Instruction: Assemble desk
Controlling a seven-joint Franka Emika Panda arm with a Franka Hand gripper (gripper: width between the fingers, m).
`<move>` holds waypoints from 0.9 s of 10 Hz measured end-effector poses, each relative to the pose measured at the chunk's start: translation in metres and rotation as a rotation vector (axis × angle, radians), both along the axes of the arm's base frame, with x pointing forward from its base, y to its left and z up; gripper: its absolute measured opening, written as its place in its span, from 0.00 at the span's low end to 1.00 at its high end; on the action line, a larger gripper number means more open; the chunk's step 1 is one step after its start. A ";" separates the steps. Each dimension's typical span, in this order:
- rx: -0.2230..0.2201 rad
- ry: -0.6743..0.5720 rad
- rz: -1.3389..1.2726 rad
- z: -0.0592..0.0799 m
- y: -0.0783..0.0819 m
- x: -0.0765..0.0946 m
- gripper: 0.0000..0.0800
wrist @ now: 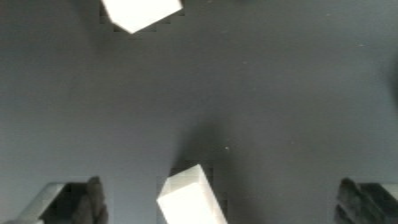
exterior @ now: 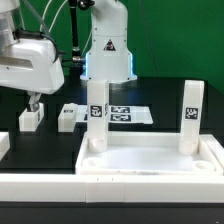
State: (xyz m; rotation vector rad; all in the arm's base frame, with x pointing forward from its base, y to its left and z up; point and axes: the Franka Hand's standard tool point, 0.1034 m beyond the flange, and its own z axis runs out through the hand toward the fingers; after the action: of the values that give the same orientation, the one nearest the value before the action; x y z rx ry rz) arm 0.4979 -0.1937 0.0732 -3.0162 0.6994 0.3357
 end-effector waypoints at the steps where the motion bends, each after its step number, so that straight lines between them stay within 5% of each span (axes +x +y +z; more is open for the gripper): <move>1: 0.008 0.014 -0.002 -0.001 0.000 -0.002 0.81; 2: 0.033 0.025 0.013 -0.004 0.002 -0.007 0.81; 4: 0.176 0.150 -0.008 -0.010 0.009 -0.037 0.81; 5: 0.280 0.274 -0.022 -0.002 0.018 -0.051 0.81; 6: 0.279 0.337 -0.046 0.006 0.019 -0.053 0.81; 7: 0.196 0.400 -0.021 0.014 0.014 -0.051 0.81; 9: 0.275 0.549 -0.026 0.009 0.015 -0.064 0.81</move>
Offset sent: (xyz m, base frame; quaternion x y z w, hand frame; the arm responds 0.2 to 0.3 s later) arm -0.0278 0.0307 -0.0170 0.1510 -0.2097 -0.0219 0.9658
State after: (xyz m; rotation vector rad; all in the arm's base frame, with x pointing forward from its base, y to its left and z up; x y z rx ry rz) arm 0.4342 -0.1784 0.0823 -2.6514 0.6433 1.1775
